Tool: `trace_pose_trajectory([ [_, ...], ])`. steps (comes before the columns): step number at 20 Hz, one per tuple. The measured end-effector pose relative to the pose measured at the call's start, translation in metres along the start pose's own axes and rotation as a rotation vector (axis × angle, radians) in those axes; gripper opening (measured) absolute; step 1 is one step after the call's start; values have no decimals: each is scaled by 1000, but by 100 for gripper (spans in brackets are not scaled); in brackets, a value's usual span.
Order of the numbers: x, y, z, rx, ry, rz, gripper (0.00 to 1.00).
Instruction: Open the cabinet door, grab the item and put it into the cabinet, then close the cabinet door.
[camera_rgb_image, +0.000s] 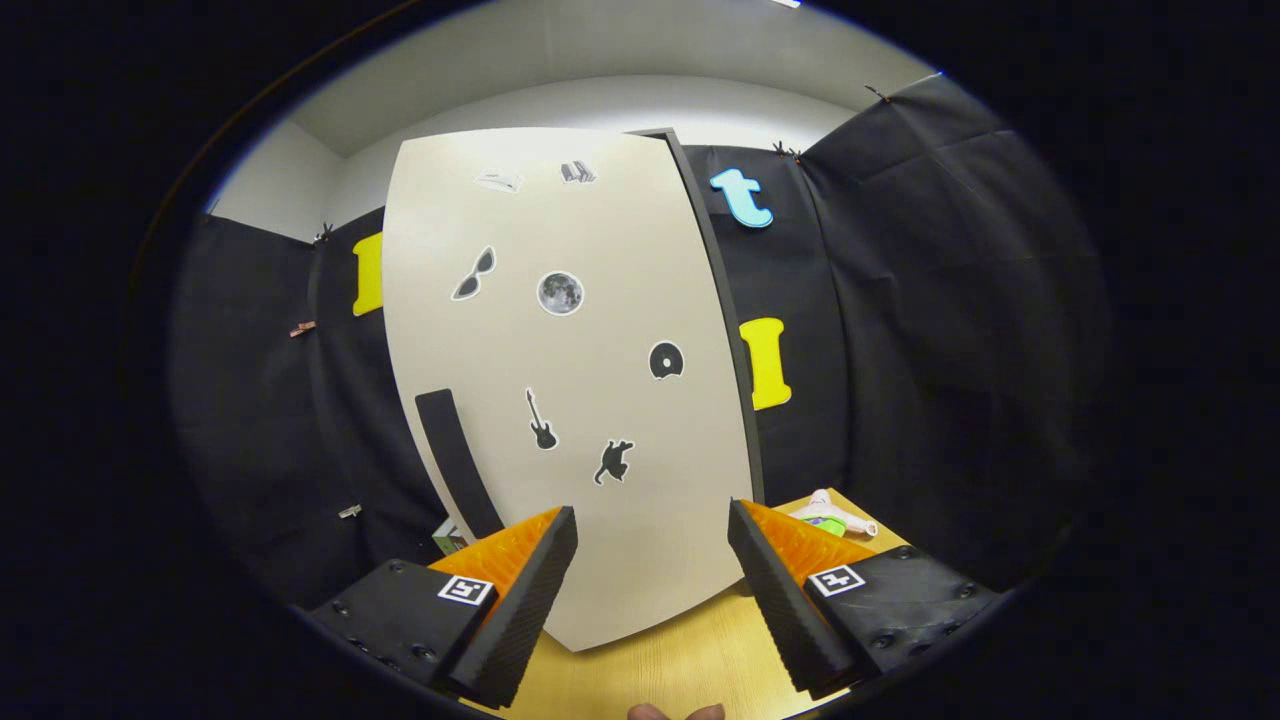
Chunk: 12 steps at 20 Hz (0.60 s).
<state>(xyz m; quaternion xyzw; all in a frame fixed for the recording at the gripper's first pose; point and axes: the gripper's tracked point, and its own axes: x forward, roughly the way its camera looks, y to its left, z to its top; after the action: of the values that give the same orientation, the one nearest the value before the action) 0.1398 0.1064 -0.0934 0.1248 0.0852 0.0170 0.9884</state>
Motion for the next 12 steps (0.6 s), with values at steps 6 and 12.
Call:
trace_pose_trajectory([
  [6,7,6,-3,3,3,23,98],
  [12,28,25,-12,-8,37,66,98],
])
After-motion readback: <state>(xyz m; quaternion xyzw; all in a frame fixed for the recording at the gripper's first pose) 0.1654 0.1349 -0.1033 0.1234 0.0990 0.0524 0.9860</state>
